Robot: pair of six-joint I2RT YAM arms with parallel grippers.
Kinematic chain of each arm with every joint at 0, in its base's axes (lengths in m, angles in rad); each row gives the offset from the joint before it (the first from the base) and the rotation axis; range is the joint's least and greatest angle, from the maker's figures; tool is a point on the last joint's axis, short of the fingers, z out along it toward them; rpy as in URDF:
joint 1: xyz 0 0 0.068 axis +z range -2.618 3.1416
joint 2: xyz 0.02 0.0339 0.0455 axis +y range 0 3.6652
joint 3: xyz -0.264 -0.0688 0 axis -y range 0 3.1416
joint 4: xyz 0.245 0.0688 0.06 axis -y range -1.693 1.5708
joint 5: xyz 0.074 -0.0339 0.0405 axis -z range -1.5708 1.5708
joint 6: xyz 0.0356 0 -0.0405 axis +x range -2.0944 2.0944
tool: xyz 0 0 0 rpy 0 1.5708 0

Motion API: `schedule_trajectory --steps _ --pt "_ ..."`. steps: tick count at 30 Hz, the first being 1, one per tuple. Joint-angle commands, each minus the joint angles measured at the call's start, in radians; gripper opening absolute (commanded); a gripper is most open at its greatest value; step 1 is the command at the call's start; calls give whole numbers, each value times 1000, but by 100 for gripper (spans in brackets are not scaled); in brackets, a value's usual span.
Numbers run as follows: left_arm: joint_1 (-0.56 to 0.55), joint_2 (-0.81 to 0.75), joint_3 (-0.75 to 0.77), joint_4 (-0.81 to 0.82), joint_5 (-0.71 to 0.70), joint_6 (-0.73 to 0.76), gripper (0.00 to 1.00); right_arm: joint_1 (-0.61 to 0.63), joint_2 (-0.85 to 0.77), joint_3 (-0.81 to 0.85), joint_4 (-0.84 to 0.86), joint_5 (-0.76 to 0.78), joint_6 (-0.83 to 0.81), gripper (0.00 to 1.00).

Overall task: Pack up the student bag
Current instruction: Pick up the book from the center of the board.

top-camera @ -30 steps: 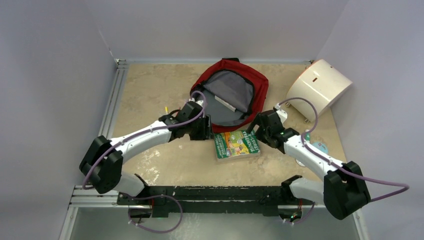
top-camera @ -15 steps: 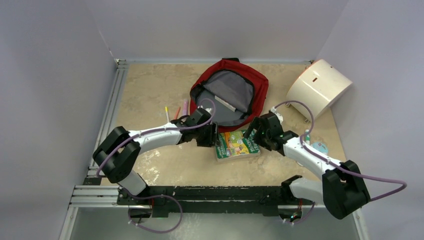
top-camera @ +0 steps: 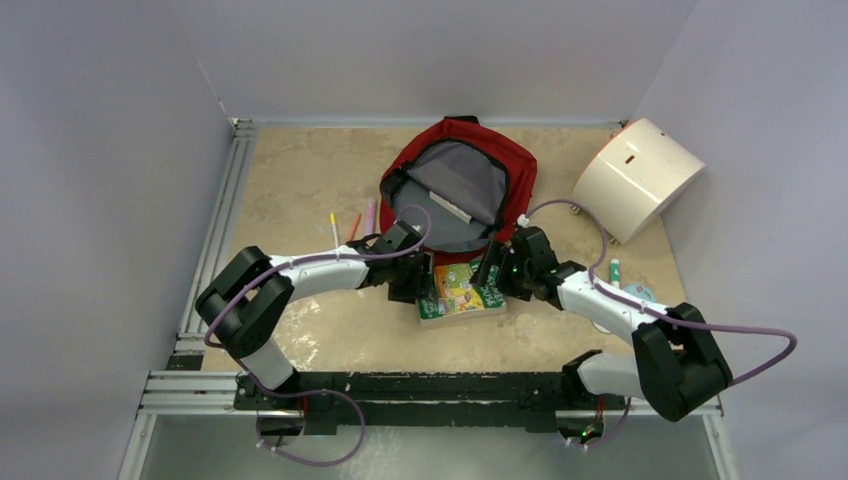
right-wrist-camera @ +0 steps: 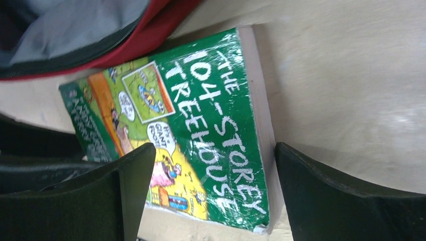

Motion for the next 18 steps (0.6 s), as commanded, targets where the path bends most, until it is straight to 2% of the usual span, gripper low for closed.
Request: schedule_trajectory --steps 1,7,9,12,18 --pt "19 -6 24 -13 -7 -12 58 76 11 17 83 -123 -9 89" --pt "64 -19 6 -91 -38 -32 58 164 50 33 86 -94 27 85" --pt "70 -32 -13 -100 -51 -35 54 164 41 31 86 -56 29 84" --pt "73 -51 -38 -99 -65 -34 44 165 28 27 70 -29 12 83" --pt "87 -39 -56 -73 -46 -34 16 163 11 -9 81 -51 12 84"
